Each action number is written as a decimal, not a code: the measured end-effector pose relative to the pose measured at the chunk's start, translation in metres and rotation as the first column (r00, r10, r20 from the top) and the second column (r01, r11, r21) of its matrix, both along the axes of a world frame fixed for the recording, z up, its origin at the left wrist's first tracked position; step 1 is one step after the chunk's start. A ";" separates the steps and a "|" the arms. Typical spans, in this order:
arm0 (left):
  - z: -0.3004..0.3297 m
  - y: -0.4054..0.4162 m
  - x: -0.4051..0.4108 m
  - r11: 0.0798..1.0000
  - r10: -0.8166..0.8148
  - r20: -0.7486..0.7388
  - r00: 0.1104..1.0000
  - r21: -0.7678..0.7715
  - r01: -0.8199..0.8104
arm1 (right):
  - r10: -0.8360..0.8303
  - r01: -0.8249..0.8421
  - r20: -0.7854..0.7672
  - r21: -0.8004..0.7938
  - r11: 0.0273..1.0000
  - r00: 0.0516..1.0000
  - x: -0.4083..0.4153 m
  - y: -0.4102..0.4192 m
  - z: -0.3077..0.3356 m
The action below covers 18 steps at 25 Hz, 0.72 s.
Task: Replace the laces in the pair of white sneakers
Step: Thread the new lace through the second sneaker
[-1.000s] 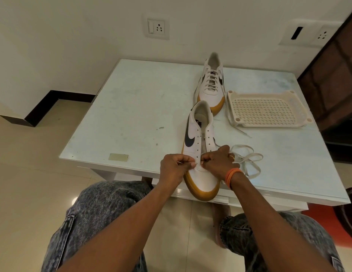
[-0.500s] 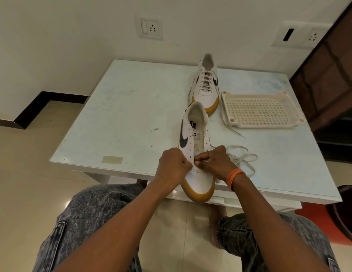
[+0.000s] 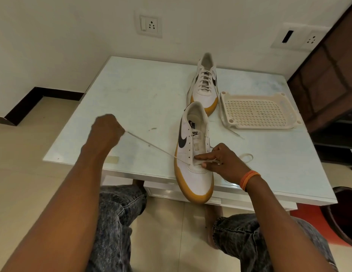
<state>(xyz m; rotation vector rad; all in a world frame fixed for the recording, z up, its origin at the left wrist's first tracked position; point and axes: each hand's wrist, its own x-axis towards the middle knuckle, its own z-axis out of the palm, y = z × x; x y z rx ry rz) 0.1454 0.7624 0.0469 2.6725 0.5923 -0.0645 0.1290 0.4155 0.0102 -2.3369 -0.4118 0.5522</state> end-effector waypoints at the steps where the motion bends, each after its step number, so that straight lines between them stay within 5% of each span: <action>1: -0.005 0.005 0.004 0.999 0.032 0.050 0.998 0.022 -0.033 | 0.003 -0.003 0.006 -0.008 1.000 1.000 -0.001 -0.001 0.001; 5: -0.010 -0.039 0.008 0.990 -0.143 -0.067 0.988 -0.008 0.142 | 0.026 -0.027 0.043 0.007 1.000 0.999 0.000 0.000 0.004; 9: 0.002 -0.106 -0.008 0.813 -0.440 -0.084 0.894 -0.460 0.357 | 0.005 -0.006 0.079 0.014 1.000 0.997 -0.001 0.003 0.000; 13: -0.011 -0.128 -0.023 0.683 -0.688 -0.041 0.725 -0.374 0.627 | -0.002 0.003 0.100 -0.015 1.000 0.995 0.001 0.004 -0.002; 18: -0.013 -0.131 -0.019 0.742 -0.664 -0.079 0.744 -0.199 0.641 | -0.008 0.010 0.105 -0.024 1.000 0.994 -0.001 0.006 -0.002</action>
